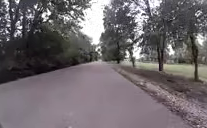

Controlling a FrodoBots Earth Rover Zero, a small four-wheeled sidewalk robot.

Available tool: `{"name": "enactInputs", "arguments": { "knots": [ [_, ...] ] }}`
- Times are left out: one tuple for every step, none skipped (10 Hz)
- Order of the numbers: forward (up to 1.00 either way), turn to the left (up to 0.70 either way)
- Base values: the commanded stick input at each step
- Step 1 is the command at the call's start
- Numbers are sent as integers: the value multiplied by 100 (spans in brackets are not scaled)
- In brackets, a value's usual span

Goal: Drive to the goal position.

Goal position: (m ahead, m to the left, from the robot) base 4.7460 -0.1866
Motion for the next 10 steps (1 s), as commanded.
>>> {"name": "enactInputs", "arguments": {
  "knots": [
    [100, -1],
    [100, -1],
    [100, -1],
    [100, -1],
    [100, -1],
    [100, -1],
    [100, -12],
    [100, -15],
    [100, -15],
    [100, -15]
  ]
}}
